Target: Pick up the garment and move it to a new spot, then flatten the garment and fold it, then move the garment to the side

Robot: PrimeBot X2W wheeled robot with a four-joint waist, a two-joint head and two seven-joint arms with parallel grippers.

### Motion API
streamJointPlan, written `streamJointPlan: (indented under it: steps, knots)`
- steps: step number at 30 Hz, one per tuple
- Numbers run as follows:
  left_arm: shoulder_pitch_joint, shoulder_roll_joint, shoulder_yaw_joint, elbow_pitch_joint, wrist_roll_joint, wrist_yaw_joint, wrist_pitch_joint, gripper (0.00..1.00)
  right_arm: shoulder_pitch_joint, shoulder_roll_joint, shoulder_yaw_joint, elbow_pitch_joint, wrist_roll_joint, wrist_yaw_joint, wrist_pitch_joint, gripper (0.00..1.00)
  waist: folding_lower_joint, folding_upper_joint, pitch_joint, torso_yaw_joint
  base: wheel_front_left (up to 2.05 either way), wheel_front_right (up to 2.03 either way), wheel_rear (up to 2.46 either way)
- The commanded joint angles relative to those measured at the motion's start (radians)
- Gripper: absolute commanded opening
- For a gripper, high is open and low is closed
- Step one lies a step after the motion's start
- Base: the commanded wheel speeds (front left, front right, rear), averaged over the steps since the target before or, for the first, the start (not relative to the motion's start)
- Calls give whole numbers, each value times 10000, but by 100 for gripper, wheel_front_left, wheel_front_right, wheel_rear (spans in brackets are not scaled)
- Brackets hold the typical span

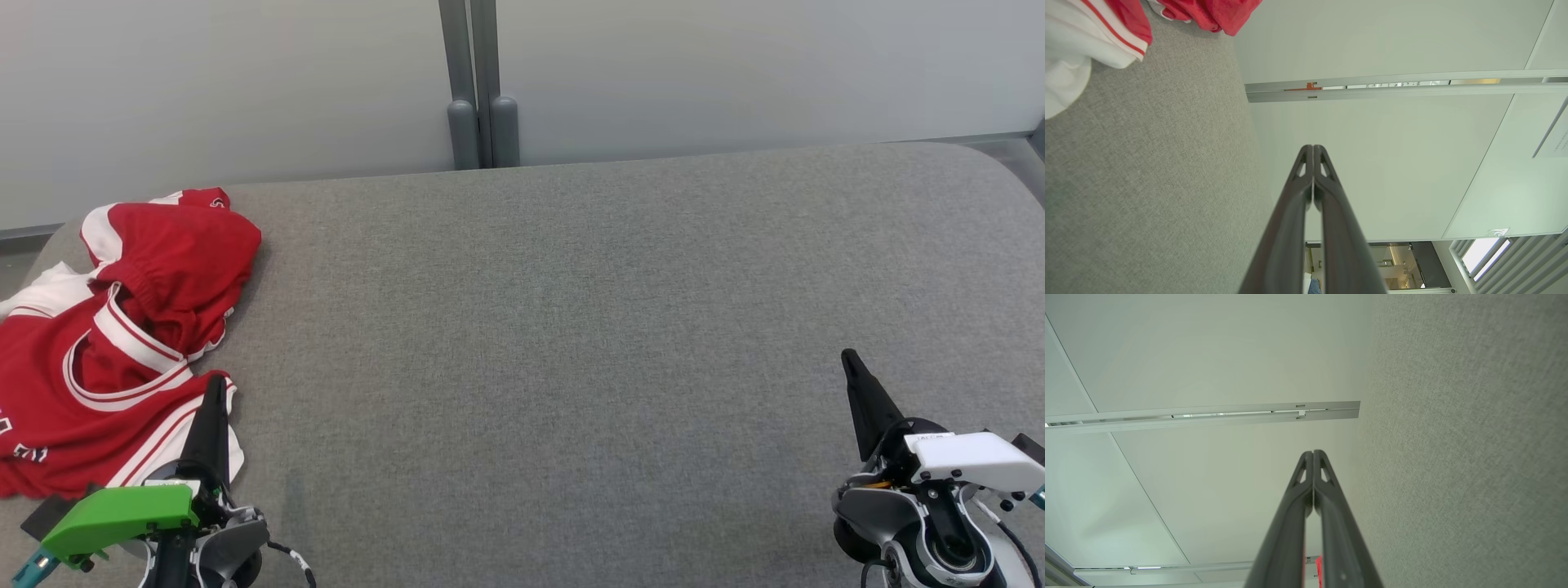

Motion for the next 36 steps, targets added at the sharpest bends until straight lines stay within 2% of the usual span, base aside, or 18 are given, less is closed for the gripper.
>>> streamJointPlan:
  steps: [1,30,31,36]
  knots:
    - [-134,21,12,-15,9,-55,24,0,-54,-21,3,-49,79,3,16,0,0,0,0,0,0,0,0]
    - [-134,21,12,-15,10,-55,24,0,-54,-21,3,-50,79,5,16,0,0,0,0,0,0,0,0]
    - [12,-2,0,24,1,4,-3,100,11,4,1,30,-4,2,0,100,0,0,0,0,0,0,0]
    - [211,-59,-91,210,89,18,-119,100,215,64,76,169,-33,-2,-54,100,0,0,1,1,0,0,0]
